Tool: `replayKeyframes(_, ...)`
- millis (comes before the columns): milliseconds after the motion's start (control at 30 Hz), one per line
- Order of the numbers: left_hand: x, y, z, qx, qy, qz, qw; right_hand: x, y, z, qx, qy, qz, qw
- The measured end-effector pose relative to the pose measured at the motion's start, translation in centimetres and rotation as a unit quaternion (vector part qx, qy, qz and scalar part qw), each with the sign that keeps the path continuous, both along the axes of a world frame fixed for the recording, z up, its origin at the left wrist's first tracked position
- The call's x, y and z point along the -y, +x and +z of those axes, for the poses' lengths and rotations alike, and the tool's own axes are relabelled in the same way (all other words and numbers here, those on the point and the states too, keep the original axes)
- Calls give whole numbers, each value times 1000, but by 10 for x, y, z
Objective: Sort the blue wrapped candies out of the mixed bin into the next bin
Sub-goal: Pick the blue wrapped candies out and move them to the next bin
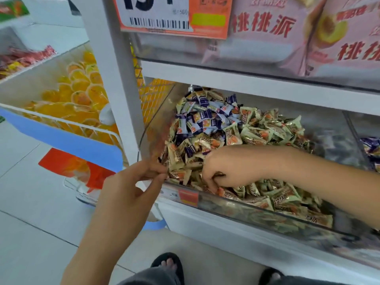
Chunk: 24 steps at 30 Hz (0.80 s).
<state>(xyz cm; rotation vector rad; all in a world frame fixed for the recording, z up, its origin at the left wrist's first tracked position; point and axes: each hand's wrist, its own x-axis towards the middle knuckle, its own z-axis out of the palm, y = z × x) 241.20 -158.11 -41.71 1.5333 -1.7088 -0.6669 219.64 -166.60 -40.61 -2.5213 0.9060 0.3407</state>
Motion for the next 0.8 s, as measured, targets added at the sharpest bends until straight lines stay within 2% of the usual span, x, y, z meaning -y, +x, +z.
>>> replayKeyframes(67, -1, 0, 0, 1, 1, 1, 1000, 5, 14, 11, 81, -1, -43, 996)
replayKeyframes(133, 0, 0, 1, 6, 2, 2, 1000, 12, 29, 15, 138, -73, -32, 987)
replayKeyframes(200, -1, -1, 2, 3, 2, 4, 1000, 14, 42, 7, 97, -94, 30, 990)
replayKeyframes(267, -1, -1, 3, -1, 5, 5, 1000, 12, 50, -9, 8, -79, 60, 995)
replayKeyframes(333, -1, -1, 3, -3, 10, 9, 1000, 13, 52, -20, -47, -120, 89, 988)
replayKeyframes(567, 2, -2, 3, -5, 12, 11, 1000, 17, 51, -16, -49, -117, 118, 985)
replayKeyframes(700, 2, 0, 0, -8, 17, 17, 1000, 24, 22, -16, 5, -86, 53, 995)
replayKeyframes(800, 3, -3, 0, 0, 8, 18, 1000, 20, 12, -5, 85, -8, -34, 996)
